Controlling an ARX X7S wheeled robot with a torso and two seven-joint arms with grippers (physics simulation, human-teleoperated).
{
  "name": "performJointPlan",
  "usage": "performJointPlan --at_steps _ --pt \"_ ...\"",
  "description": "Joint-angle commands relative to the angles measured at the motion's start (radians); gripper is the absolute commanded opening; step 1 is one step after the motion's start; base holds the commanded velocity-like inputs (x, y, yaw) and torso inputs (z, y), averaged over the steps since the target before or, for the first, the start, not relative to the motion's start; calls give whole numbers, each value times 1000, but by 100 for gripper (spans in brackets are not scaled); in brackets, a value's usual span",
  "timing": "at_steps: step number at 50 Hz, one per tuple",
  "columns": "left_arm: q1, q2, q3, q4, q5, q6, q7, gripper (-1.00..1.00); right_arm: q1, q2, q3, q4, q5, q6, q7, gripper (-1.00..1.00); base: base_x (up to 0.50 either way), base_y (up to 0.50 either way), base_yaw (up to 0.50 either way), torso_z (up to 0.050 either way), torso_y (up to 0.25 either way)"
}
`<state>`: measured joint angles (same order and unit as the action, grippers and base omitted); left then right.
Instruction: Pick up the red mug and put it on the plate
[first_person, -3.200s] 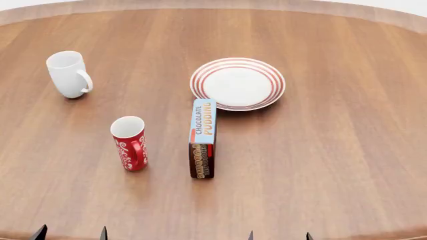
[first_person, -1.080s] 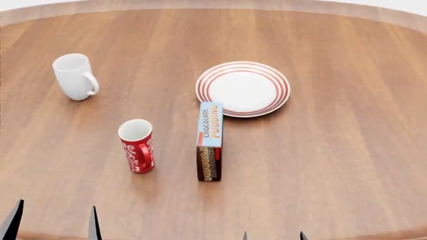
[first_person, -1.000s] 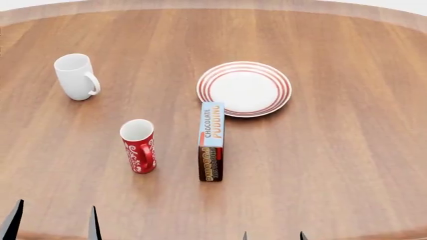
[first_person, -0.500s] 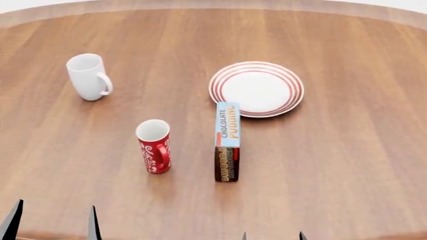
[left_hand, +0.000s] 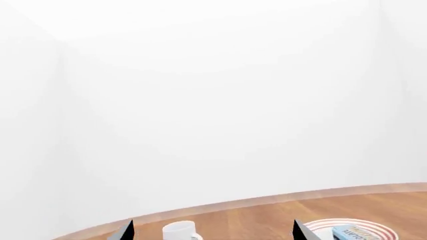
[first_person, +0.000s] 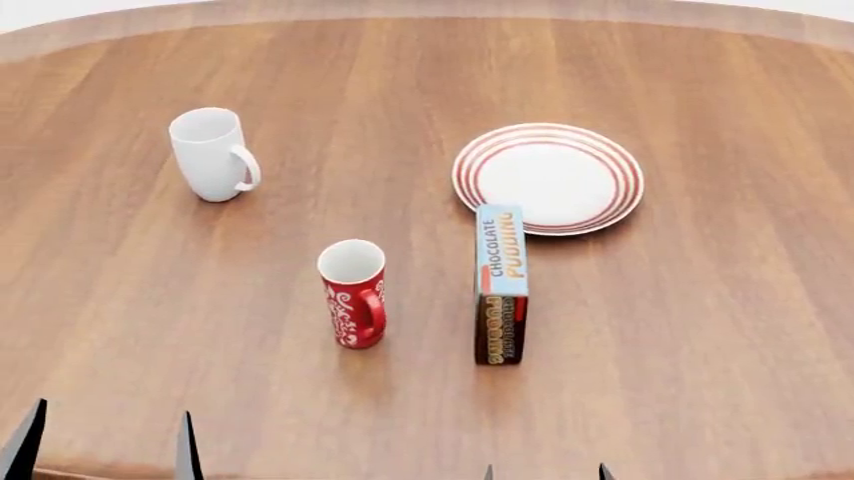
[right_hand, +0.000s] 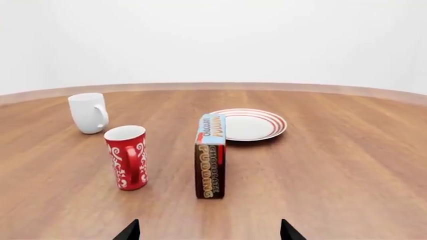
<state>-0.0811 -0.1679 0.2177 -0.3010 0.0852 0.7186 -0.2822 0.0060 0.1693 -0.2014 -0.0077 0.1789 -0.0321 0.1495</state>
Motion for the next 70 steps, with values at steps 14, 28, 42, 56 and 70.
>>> performJointPlan --at_steps 14,28,42,56,70 --pt "-2 -11 17 1 -6 -2 -14 100 2 12 -15 -3 11 -2 12 100 0 165 0 0 0" --pt "-4 -17 25 2 -5 -5 -22 100 3 17 -22 -1 18 -8 17 100 0 165 0 0 0" --pt "-6 -22 33 0 -11 -1 -29 100 3 24 -29 -2 27 -9 21 100 0 165 0 0 0" --pt "-7 -27 41 0 -14 -1 -36 100 3 29 -34 -4 33 -12 29 100 0 143 0 0 0" --pt "-8 -32 48 1 -13 -2 -45 100 9 35 -45 1 35 -5 33 100 0 6 0 0 0"
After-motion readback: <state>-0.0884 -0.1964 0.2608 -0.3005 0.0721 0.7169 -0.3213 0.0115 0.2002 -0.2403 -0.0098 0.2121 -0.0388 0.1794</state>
